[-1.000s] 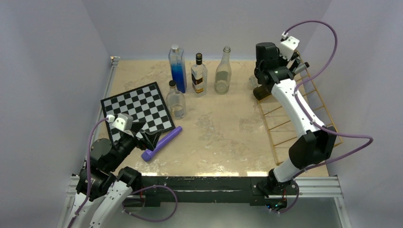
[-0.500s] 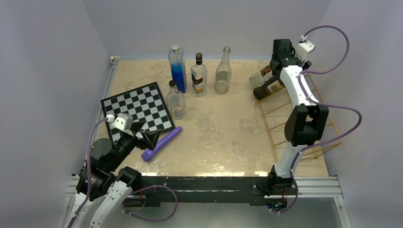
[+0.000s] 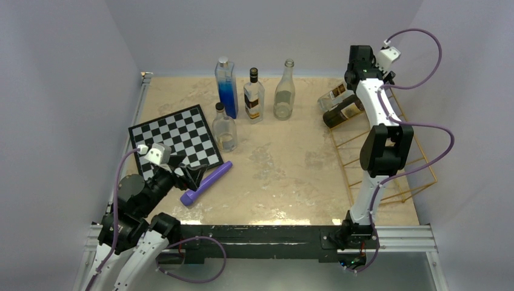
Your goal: Take the wine bottle off the wine rack
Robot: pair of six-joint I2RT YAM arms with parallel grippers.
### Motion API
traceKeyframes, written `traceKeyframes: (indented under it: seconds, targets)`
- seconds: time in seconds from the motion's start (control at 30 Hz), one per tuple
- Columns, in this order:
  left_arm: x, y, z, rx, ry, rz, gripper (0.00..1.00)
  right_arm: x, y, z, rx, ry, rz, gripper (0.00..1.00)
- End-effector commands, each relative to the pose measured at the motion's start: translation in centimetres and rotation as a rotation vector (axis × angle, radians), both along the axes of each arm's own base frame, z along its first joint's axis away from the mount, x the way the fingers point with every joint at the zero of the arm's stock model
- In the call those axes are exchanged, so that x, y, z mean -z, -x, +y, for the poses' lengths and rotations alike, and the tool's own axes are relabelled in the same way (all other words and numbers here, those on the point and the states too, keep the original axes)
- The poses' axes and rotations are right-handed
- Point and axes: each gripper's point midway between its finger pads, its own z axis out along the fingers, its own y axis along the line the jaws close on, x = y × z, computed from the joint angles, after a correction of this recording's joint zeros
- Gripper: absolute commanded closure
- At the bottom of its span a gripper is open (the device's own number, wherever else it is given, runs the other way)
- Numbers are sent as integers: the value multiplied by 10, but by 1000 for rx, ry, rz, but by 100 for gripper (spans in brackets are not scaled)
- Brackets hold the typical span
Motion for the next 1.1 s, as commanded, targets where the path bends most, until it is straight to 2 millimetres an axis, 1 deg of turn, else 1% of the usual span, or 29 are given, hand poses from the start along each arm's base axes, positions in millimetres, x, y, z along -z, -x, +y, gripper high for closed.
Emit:
traceKeyframes:
  seconds: [0.0,0.13,0.3,0.37,0.4,0.43,0.47,0.5,0.57,0.63,0.67,0.73,0.9,1.0,1.07]
  targets:
    - [-11,-1,-2,13,-2,-36,9,-17,-4,-17,53,-21,-91,27]
    - [-10,-3,-3,14,-7,-29,9,-9,-1,-23,86,-36,-71,28]
    - [-9,-4,-3,13,-13,-25,9,0,-5,-28,93,-38,-48,29]
    - [-10,-5,-3,12,-13,-24,9,2,-5,-29,99,-47,-46,31]
    - [-9,-5,-3,11,-14,-24,9,2,-4,-30,102,-48,-49,34]
    - [-9,-6,-3,8,-16,-21,9,1,-4,-31,105,-50,-55,40]
    - [-8,-6,-2,6,-17,-21,9,0,-4,-31,105,-51,-64,51]
    - [-8,-6,-2,4,-17,-21,9,-3,-6,-31,95,-52,-75,66]
    - [-8,-6,-2,3,-17,-20,9,-10,-8,-30,70,-44,-99,80]
    - [-9,-6,-2,4,-16,-23,9,-18,-9,-28,42,-41,-122,98]
    - [-9,-6,-2,4,-16,-24,9,-24,-7,-28,37,-37,-135,100]
    - [-9,-5,-2,5,-15,-22,9,-36,-1,-26,36,-35,-165,100]
    - [-10,-4,-3,11,-11,-28,9,-49,10,-21,25,-34,-210,100]
    - [-10,-3,-4,18,-11,-28,9,-59,15,-17,14,-25,-240,100]
    - [-11,-3,-4,18,-10,-29,9,-70,19,-14,6,-24,-279,100]
